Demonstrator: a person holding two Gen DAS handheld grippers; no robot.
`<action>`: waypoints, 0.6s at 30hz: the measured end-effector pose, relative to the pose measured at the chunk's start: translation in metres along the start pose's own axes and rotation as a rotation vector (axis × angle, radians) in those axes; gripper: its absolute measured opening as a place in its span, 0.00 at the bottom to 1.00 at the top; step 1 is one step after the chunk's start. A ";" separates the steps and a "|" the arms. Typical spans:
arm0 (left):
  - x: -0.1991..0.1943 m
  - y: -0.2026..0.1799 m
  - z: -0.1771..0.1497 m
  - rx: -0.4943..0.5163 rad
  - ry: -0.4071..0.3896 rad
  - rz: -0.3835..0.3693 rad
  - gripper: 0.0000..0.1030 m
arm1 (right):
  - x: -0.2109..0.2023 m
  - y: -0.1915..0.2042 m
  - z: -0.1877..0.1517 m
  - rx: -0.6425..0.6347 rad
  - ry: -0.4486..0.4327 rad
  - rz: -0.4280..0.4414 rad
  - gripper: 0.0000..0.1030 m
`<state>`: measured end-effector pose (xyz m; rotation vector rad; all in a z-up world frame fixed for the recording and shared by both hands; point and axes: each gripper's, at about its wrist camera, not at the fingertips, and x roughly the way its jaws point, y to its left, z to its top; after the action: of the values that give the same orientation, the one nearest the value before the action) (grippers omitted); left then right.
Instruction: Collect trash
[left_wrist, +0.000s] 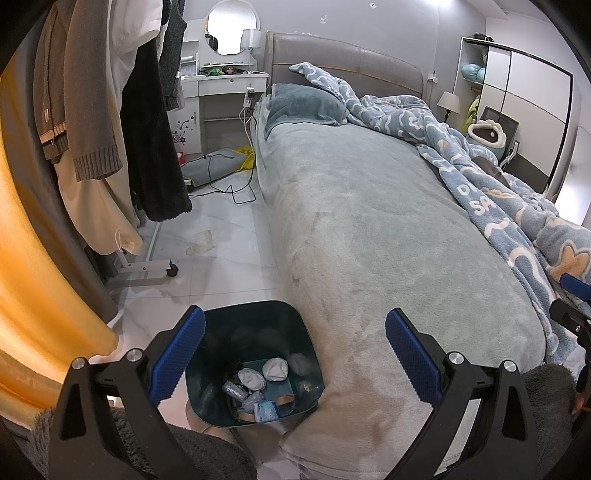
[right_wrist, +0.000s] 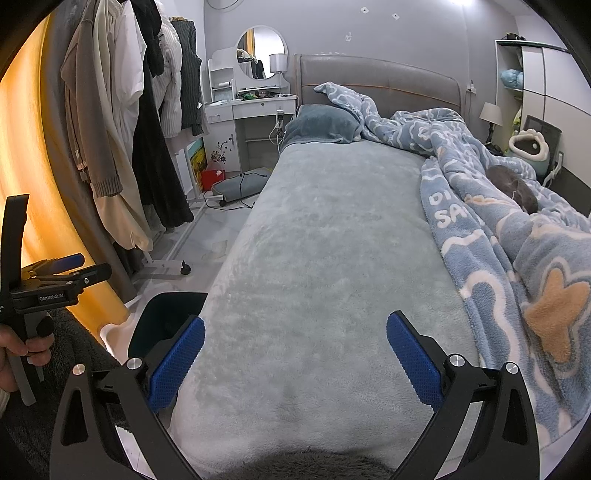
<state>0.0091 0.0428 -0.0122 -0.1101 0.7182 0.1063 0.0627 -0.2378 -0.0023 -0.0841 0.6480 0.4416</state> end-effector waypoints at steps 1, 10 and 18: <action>-0.001 -0.001 0.000 0.001 -0.002 0.001 0.97 | 0.000 -0.001 0.000 -0.001 0.000 0.000 0.97; 0.001 -0.001 -0.001 -0.014 0.010 0.009 0.97 | 0.000 0.000 0.000 0.000 0.000 0.000 0.97; 0.001 -0.001 -0.001 -0.015 0.011 0.011 0.97 | 0.000 -0.001 0.002 -0.002 -0.001 -0.001 0.97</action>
<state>0.0095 0.0421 -0.0135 -0.1209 0.7289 0.1215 0.0641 -0.2385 -0.0009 -0.0859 0.6468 0.4416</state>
